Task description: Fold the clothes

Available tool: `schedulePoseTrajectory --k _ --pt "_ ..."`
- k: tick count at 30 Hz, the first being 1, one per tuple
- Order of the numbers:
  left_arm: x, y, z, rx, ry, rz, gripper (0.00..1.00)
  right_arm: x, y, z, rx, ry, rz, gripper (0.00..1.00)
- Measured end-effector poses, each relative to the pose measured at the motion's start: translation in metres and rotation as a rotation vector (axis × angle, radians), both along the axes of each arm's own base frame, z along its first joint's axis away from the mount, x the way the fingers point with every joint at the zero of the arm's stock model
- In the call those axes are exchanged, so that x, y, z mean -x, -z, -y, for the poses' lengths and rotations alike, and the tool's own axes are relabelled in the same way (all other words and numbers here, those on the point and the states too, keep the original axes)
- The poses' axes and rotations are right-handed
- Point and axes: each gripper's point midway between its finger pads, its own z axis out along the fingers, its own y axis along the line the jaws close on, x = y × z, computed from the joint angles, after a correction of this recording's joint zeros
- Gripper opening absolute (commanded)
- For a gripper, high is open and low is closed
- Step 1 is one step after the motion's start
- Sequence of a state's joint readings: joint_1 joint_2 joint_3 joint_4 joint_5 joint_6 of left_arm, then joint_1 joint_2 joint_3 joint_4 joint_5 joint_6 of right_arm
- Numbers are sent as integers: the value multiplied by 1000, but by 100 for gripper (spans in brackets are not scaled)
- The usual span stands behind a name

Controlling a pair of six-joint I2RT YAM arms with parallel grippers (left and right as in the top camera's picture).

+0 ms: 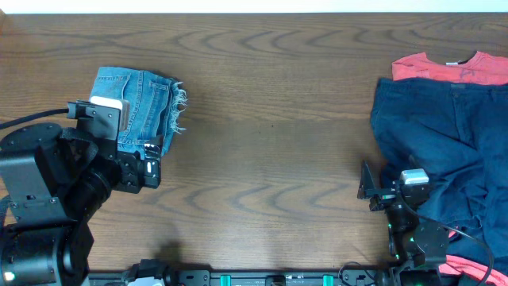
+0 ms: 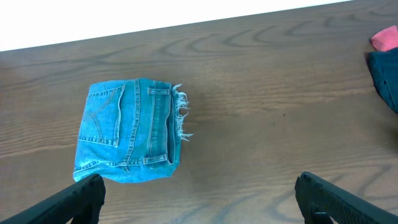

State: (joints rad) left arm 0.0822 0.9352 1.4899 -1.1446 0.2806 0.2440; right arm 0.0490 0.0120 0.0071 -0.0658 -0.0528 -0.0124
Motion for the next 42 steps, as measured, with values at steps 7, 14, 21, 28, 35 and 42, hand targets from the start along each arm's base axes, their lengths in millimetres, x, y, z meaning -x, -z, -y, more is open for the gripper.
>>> schedulePoseTrajectory --k 7,14,21,28,35,42 --pt "7 -5 13 -30 60 31 98 0 0 0 0 0 0 99" --pt "4 -25 8 -62 10 259 98 0 0 0 0 0 0 99" --pt "5 17 -7 -25 -111 360 98 0 0 0 0 0 0 99" --pt "13 55 -11 -1 -139 491 98 0 0 0 0 0 0 99" --pt "17 81 -12 23 -152 644 98 0 0 0 0 0 -1 99" --pt "10 97 -12 49 -161 724 98 0 0 0 0 0 0 99"
